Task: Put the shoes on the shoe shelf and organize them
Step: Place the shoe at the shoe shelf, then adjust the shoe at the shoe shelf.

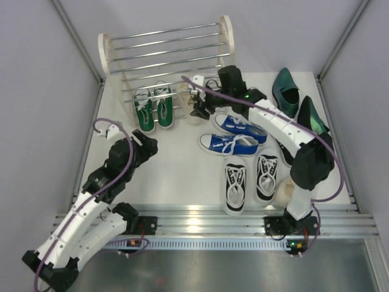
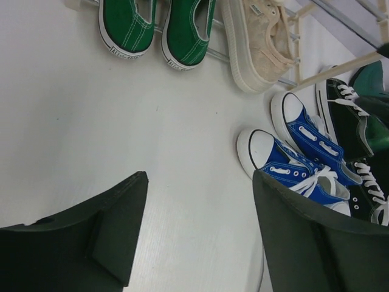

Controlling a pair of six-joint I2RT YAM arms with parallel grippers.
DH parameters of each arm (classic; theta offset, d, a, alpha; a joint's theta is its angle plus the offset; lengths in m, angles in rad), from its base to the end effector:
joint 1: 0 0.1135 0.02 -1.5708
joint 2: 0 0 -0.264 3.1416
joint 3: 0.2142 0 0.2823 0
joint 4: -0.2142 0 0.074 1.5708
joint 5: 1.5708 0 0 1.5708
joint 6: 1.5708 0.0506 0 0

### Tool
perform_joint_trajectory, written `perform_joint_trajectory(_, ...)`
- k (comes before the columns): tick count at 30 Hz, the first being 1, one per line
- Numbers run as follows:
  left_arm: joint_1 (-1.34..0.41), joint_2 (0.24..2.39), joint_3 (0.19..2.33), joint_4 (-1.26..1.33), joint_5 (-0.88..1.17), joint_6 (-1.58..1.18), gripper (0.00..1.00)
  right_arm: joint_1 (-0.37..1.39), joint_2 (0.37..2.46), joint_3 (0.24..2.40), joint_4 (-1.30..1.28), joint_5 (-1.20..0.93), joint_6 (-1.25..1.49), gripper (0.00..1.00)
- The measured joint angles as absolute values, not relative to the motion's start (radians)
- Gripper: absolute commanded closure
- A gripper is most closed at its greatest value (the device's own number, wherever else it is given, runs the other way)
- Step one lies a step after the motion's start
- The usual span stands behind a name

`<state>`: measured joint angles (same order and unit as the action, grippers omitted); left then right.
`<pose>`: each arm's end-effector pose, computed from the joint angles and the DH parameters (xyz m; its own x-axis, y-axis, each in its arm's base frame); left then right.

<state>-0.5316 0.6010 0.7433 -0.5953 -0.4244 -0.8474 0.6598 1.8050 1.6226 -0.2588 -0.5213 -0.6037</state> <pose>0.1612 -0.0707 0.3087 -0.3568 -0.5826 -0.7303 -0.1883 0.8105 -0.5547 0.3559 0.3080 0.3289 0.2260 -0.4477 -0.8651 -0.9220 0.1882 -0.3383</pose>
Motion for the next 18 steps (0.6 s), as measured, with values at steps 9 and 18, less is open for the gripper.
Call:
perform_joint_trajectory(9, -0.377, 1.013, 0.870, -0.470, -0.311, -0.828, 0.75, 0.551, 1.680, 1.414, -0.633, -0.857, -0.685, 0.44)
perform_joint_trajectory(18, -0.223, 1.399, 1.074, -0.276, -0.137, -0.601, 0.70, 0.494, 1.501, 1.247, -0.625, -0.888, -0.577, 0.41)
